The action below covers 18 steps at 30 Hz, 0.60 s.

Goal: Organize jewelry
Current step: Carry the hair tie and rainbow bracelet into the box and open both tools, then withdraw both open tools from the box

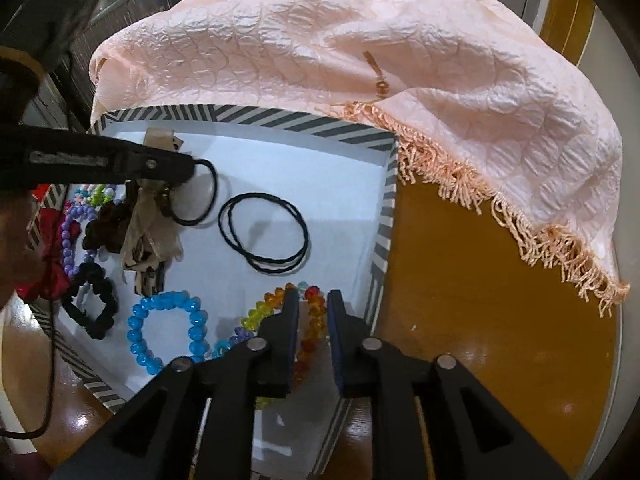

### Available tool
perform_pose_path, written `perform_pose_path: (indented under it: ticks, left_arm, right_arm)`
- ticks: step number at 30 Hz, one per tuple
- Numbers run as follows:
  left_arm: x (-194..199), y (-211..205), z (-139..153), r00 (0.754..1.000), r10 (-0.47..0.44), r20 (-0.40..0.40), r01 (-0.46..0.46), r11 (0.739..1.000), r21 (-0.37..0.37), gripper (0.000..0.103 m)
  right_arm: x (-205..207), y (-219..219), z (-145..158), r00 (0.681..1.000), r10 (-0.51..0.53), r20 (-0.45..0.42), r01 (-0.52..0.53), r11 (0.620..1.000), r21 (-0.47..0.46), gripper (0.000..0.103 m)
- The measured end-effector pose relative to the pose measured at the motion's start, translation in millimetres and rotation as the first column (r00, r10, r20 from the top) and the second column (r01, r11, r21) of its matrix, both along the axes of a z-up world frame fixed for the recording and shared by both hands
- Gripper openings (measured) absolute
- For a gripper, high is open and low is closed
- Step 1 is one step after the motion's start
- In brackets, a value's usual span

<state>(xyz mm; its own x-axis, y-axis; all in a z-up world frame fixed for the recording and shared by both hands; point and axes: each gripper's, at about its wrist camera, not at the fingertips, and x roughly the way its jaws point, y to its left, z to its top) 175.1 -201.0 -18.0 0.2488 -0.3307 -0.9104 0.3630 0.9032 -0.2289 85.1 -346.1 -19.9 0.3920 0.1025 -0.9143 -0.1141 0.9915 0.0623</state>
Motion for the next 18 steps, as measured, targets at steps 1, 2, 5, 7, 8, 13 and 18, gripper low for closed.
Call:
perform_pose_path:
  ticks: [1, 2, 5, 7, 8, 13, 18]
  left_arm:
    - [1, 0, -1, 1.000, 0.007, -0.002, -0.007, 1.000, 0.001, 0.007]
    - [2, 0, -2, 1.000, 0.014, -0.004, -0.014, 1.000, -0.002, 0.007]
    - [4, 0, -2, 1.000, 0.029, -0.007, -0.029, 1.000, -0.004, 0.010]
    - [3, 1, 0, 0.999, 0.033, -0.006, -0.033, 0.999, -0.002, 0.020]
    - [2, 2, 2, 0.999, 0.035, -0.004, -0.035, 0.999, -0.004, 0.024]
    - [-17, 9, 19, 0.997, 0.037, 0.062, -0.039, 0.999, 0.025, 0.025]
    - [-50, 21, 33, 0.991, 0.025, 0.128, -0.033, 0.998, 0.059, 0.025]
  right_arm:
    - [-1, 1, 2, 1.000, 0.000, 0.005, 0.000, 1.000, 0.003, 0.023]
    - [-3, 1, 5, 1.000, -0.001, 0.015, 0.001, 1.000, 0.006, 0.029]
    - [-9, 1, 16, 0.999, -0.019, 0.045, 0.019, 1.000, 0.019, 0.046]
    - [-13, -1, 21, 0.998, -0.034, 0.055, 0.032, 0.999, 0.040, 0.047]
    - [-16, -2, 24, 0.997, -0.046, 0.059, 0.043, 0.997, 0.058, 0.047]
    - [-31, -5, 31, 0.992, -0.101, 0.069, 0.093, 0.989, 0.113, 0.049]
    - [-46, -2, 35, 0.985, -0.156, 0.076, 0.145, 0.981, 0.128, 0.059]
